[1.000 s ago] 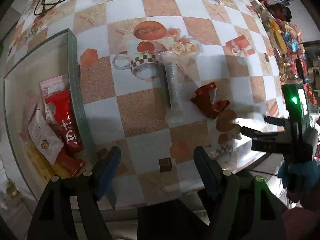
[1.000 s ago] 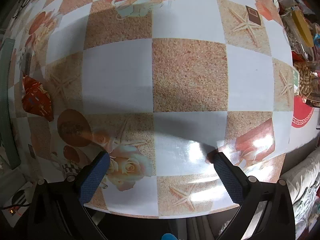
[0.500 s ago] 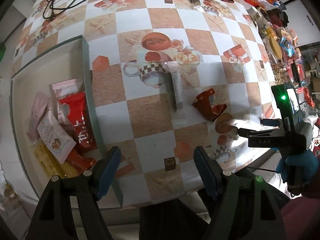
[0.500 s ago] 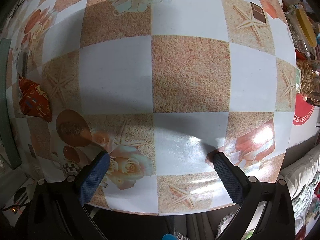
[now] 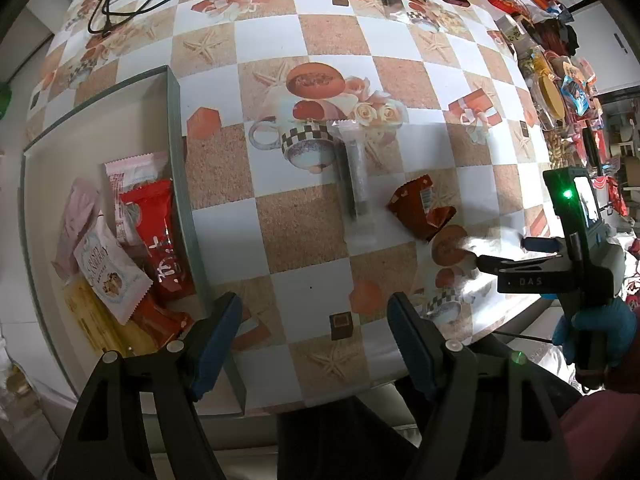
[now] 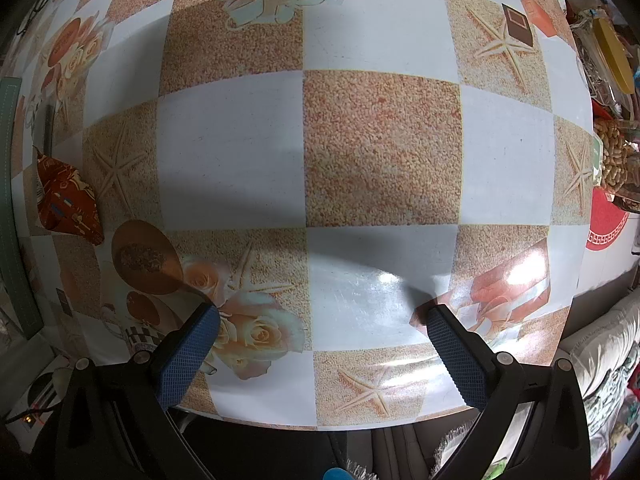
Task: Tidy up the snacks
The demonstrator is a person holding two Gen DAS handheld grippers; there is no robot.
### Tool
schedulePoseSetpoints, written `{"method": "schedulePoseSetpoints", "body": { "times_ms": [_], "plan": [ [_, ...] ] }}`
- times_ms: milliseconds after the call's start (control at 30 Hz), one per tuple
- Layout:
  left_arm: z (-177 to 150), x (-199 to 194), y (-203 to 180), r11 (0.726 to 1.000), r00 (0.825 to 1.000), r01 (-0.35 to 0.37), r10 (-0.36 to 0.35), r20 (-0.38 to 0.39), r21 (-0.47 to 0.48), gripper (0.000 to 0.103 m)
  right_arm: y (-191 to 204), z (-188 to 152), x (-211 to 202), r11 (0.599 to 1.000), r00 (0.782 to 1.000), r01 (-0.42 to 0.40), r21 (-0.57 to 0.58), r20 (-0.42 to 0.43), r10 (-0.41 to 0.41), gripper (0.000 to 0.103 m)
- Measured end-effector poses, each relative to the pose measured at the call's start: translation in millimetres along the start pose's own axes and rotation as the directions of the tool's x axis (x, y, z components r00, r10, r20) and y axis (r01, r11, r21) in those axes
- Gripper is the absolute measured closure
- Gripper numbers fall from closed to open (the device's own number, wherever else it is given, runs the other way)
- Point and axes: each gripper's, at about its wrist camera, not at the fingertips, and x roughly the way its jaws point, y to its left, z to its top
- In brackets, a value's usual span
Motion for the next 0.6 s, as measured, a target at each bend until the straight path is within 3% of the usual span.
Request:
{"method": "schedulePoseSetpoints", "body": {
  "times_ms": [600],
  "plan": [
    [3.1, 13.8, 5.3, 0.999, 0.999, 0.012, -0.013, -0.03, -0.03, 0.025, -0.7, 7.1, 0.9, 1.0, 1.0, 0.0, 0.001, -0.02, 0.0, 0.0]
  ]
}}
